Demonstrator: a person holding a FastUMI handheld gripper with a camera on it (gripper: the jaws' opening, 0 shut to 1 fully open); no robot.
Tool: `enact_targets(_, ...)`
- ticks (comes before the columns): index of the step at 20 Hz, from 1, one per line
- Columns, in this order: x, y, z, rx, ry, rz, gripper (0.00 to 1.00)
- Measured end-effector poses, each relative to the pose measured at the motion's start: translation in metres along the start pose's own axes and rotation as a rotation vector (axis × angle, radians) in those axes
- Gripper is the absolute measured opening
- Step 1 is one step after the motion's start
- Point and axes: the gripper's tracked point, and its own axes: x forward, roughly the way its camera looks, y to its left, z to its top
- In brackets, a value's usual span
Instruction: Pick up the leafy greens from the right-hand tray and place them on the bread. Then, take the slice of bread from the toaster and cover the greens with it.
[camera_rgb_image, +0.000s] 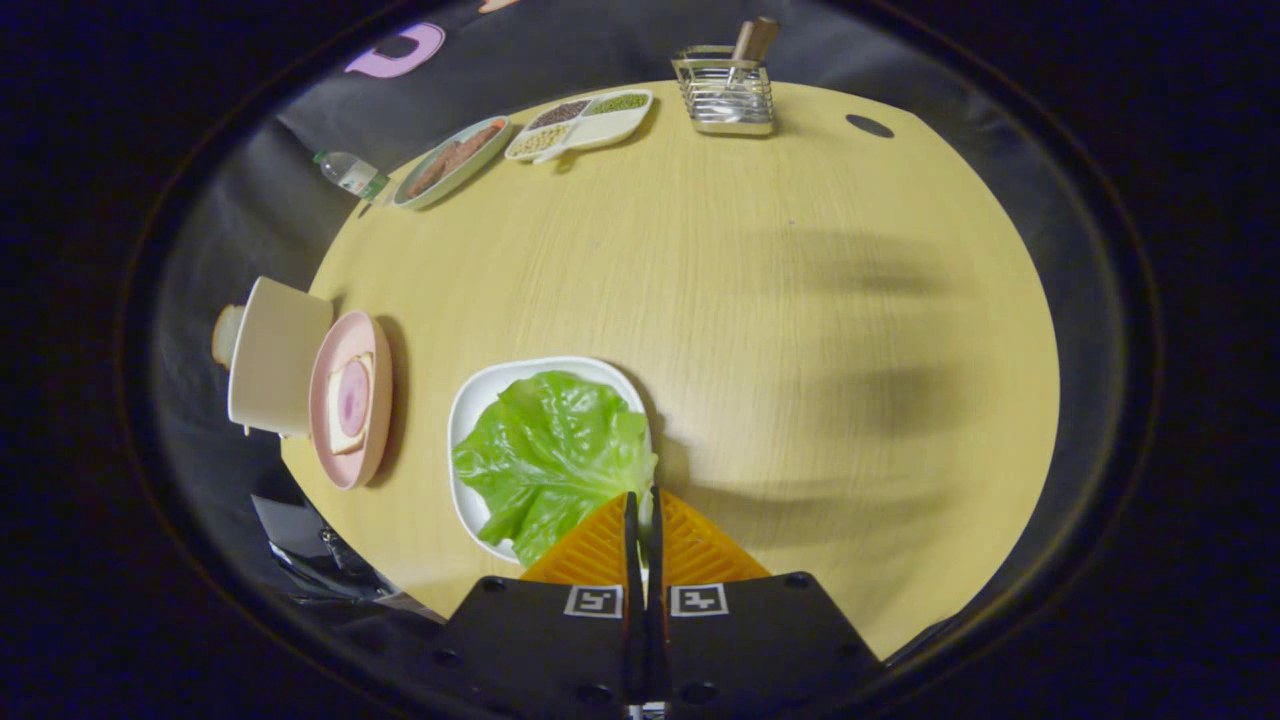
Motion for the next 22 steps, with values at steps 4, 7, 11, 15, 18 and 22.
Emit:
enact_targets(4,-0.015,0.014,0.003,0.026,-0.028,0.035,0.05)
enact_targets(7,-0.031,0.033,0.004,0.064,-0.029,0.089,0.04)
enact_targets(11,-0.06,0.071,0.01,0.114,-0.037,0.186,0.04)
enact_targets(15,-0.088,0.117,0.01,0.076,-0.048,0.258,0.04)
enact_targets(18,-0.106,0.155,0.008,0.057,-0.05,0.319,0.04)
enact_targets(22,-0.123,0.209,0.014,0.029,-0.066,0.404,0.04)
